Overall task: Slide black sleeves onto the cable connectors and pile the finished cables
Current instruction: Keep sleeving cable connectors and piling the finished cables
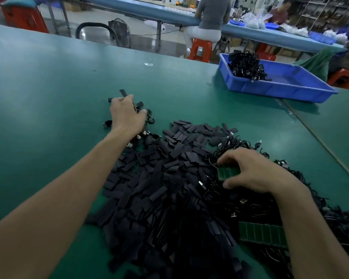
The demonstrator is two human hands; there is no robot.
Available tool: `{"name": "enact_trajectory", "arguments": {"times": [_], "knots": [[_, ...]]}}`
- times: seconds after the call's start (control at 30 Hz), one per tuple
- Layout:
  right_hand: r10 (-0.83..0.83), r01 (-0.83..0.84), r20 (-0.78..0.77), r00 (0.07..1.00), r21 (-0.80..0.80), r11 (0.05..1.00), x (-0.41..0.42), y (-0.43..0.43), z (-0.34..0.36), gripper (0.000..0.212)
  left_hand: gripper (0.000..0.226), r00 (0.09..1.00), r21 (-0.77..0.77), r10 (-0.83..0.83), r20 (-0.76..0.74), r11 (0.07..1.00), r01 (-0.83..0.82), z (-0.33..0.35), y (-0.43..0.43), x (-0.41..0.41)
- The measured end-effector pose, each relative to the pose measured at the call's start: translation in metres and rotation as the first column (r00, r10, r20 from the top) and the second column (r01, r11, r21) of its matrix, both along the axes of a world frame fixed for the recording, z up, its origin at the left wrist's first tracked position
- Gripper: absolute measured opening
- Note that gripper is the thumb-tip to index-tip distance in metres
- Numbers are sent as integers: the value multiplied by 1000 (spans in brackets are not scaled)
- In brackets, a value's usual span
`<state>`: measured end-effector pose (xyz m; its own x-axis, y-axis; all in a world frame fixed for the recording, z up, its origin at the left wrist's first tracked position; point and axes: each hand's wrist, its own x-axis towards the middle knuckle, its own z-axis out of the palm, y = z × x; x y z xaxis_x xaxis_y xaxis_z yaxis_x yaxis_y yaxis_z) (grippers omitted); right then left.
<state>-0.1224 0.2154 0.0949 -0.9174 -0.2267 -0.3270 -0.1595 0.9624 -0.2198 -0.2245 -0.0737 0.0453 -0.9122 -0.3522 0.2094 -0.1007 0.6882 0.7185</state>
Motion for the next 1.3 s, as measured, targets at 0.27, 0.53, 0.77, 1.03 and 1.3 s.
{"name": "enact_trajectory", "arguments": {"times": [0.27,0.53,0.77,1.03,1.3], "knots": [[-51,-56,-380,923,-265,963,-22,1,-21,13,16,739,239,-647,-188,699,674,2,74,68],[-86,-117,-391,917,-467,876,-24,6,-24,9,20,723,407,-665,-188,617,673,-24,111,68],[-17,-167,-287,958,-601,782,-29,8,-24,18,18,709,560,-670,-219,509,654,-29,109,59],[29,-152,-191,981,-670,726,-37,15,-30,17,22,633,570,-747,-206,434,698,-27,101,53],[97,-123,-78,992,-742,659,-41,18,-21,4,22,517,639,-839,-170,305,706,-24,98,37]]}}
